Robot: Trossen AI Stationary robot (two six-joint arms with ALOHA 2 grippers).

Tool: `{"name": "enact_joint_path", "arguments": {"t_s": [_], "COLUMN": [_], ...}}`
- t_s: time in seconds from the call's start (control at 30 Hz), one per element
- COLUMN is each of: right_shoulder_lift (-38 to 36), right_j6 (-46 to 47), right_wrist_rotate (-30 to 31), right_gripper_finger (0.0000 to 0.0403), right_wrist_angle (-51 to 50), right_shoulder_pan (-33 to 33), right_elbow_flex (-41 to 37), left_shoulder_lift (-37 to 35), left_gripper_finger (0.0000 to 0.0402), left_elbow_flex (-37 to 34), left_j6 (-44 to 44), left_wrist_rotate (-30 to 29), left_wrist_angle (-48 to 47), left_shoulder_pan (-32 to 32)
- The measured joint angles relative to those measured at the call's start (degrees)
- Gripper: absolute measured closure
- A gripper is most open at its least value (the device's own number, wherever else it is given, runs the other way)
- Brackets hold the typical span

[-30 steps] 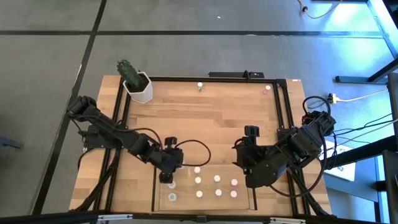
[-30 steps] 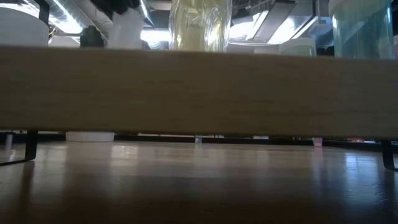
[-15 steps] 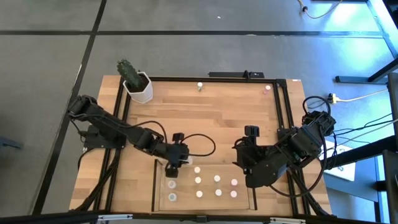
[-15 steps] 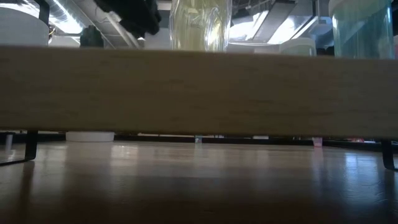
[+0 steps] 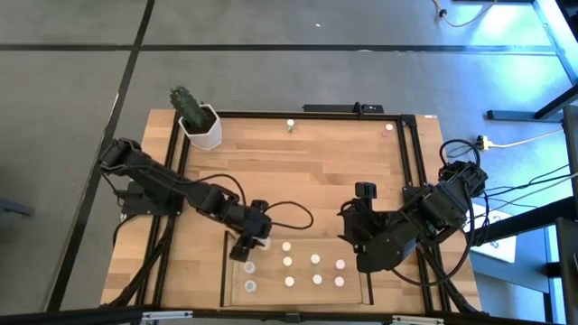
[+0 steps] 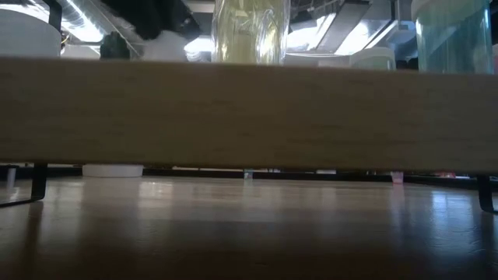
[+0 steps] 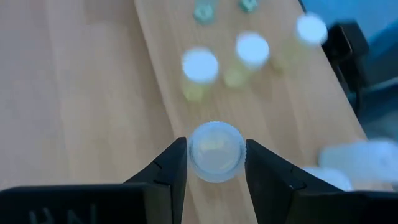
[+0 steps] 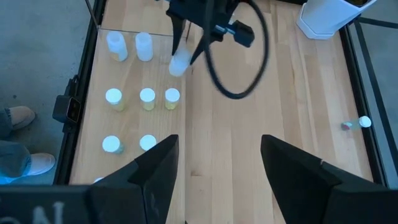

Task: Pick and place medicine bottles onto shelf by color
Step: Put the white pill bottle on the shelf aligned with the other white pill bottle

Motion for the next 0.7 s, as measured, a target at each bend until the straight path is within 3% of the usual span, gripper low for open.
{"name": "enact_joint_path", "arguments": {"t_s": [0.7], "right_shoulder_lift": [0.0], "right_j6": [-0.5], "right_wrist_rotate": [0.0], "right_gripper_finger": [0.0173], "right_wrist_angle": [0.0], "right_shoulder_pan": [0.0], "right_elbow_flex": [0.0], "left_shoulder_lift": [-0.1], "left_gripper_finger": [0.028], "left_elbow_flex": [0.0], "left_j6": [-3.7], "left_wrist_rotate": [0.7], "left_wrist_angle": [-8.8], "left_shoulder_pan": [-2.4]}}
